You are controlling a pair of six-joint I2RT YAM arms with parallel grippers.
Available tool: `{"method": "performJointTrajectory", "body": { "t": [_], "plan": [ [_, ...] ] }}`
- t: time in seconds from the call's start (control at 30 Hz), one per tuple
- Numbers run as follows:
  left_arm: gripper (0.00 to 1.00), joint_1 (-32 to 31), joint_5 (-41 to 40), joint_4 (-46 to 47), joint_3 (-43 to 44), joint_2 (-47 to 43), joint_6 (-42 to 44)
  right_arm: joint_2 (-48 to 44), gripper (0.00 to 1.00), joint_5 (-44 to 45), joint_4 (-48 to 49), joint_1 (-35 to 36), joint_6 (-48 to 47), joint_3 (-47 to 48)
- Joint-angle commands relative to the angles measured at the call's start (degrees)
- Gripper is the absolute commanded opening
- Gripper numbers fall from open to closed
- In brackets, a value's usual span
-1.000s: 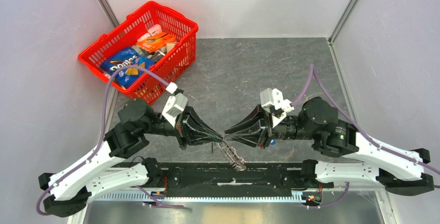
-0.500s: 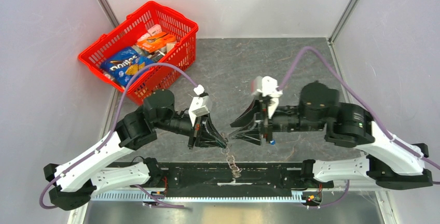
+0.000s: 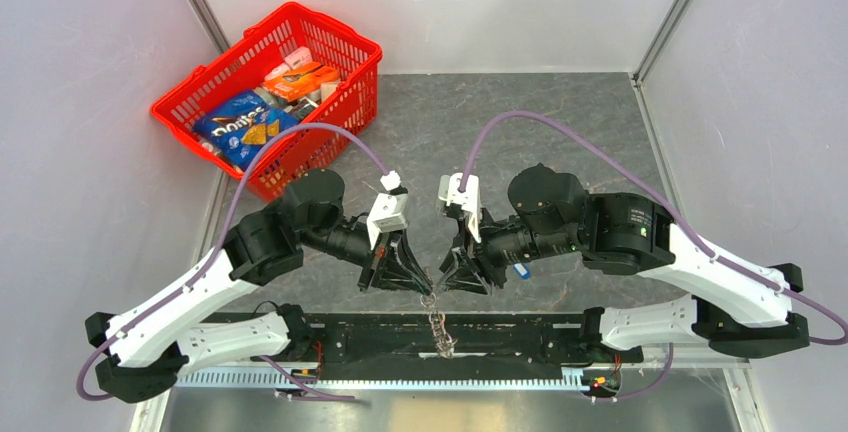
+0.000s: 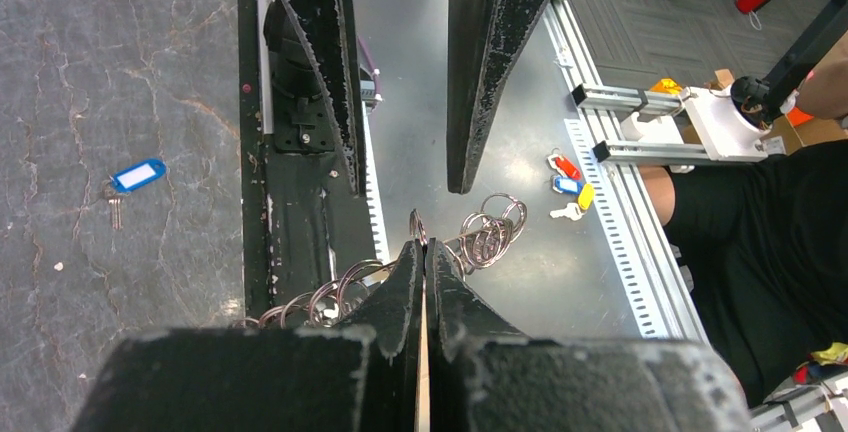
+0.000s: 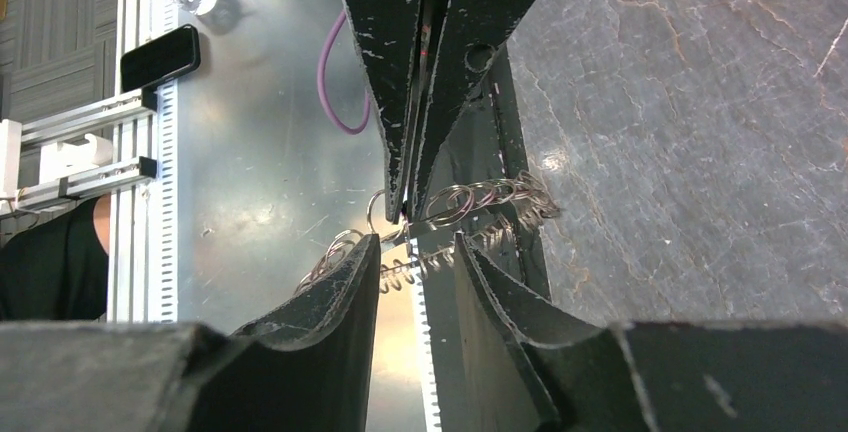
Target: Put the keys on the keyring
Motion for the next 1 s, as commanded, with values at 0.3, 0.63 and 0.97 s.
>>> {"method": "performJointTrajectory", "body": {
  "t": [0.3, 0.63, 0.97],
  "plan": [
    [0.02, 0.03, 2.40, -0.03, 3.06, 0.57, 3.36, 1.40, 0.29, -4.40, 0.44, 0.03, 0.54, 0.56],
    [0.02, 0.05, 3.00, 0.94, 2.53, 0.47, 3.22, 1.94, 0.29, -4.82, 1.29, 0.05, 0.30, -0.42],
    [0.02, 0.02, 2.88, 1.71, 2.26, 0.46, 3.06, 2.67, 0.27, -5.80, 2.04, 0.03, -0.07, -1.25]
  ]
}}
